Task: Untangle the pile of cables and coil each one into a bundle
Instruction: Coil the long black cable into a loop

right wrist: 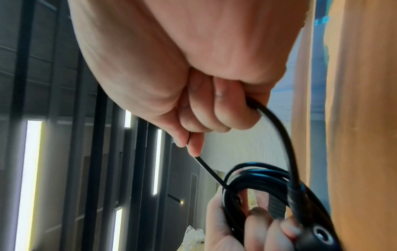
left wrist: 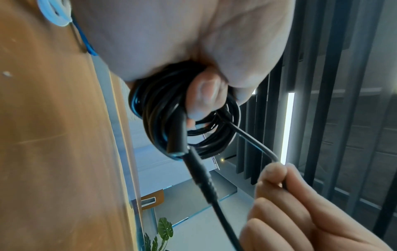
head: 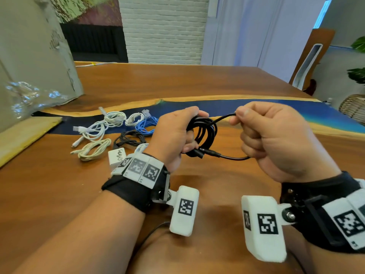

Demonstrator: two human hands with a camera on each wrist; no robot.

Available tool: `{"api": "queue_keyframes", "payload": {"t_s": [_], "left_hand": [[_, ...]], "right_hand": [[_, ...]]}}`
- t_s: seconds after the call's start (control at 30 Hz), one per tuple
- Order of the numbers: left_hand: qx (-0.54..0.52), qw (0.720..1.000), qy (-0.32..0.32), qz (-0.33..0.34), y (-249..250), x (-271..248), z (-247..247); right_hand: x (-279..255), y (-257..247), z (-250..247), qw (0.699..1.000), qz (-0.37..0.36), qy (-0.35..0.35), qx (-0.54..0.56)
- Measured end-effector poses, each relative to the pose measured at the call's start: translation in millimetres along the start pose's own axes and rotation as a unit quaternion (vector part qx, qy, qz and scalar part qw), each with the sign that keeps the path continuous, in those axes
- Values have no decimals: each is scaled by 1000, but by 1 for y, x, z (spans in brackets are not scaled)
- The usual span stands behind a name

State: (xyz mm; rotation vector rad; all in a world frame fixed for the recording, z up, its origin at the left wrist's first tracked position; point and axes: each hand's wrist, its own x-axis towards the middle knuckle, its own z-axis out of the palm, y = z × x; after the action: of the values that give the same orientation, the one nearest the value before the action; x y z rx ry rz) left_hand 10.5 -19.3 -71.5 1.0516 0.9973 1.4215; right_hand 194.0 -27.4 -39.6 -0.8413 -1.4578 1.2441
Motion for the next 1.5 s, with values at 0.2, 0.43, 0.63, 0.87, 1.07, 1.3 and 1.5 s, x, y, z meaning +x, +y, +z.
{"api": "queue_keyframes", "payload": {"t_s": [0.2,0.43,0.63,0.87,1.07,1.3,1.5], "left_hand": [[11,999,-28,-15,4,-1,5],[-86,976,-152,-127,5,-7,-3],[-223,941,-208,-149,12,-15,2],[-290,932,-197,-89,19,-15,1],[-298,928,-216,-53,19,-15,-2],[-227,959,-168,-21,15,-13,3],[-151,984,-93,-11,11,-7,0]], "right_hand": [[-6,-14,-11,998,-59,8,-17],[5,-6,-37,951,-153,77,-258],[20,14,-28,959,-146,65,-233],[23,36,4,980,-128,-11,-154],[20,39,24,985,-136,-60,-92],[18,41,14,988,-78,-136,3],[13,38,8,987,10,-140,81]]}}
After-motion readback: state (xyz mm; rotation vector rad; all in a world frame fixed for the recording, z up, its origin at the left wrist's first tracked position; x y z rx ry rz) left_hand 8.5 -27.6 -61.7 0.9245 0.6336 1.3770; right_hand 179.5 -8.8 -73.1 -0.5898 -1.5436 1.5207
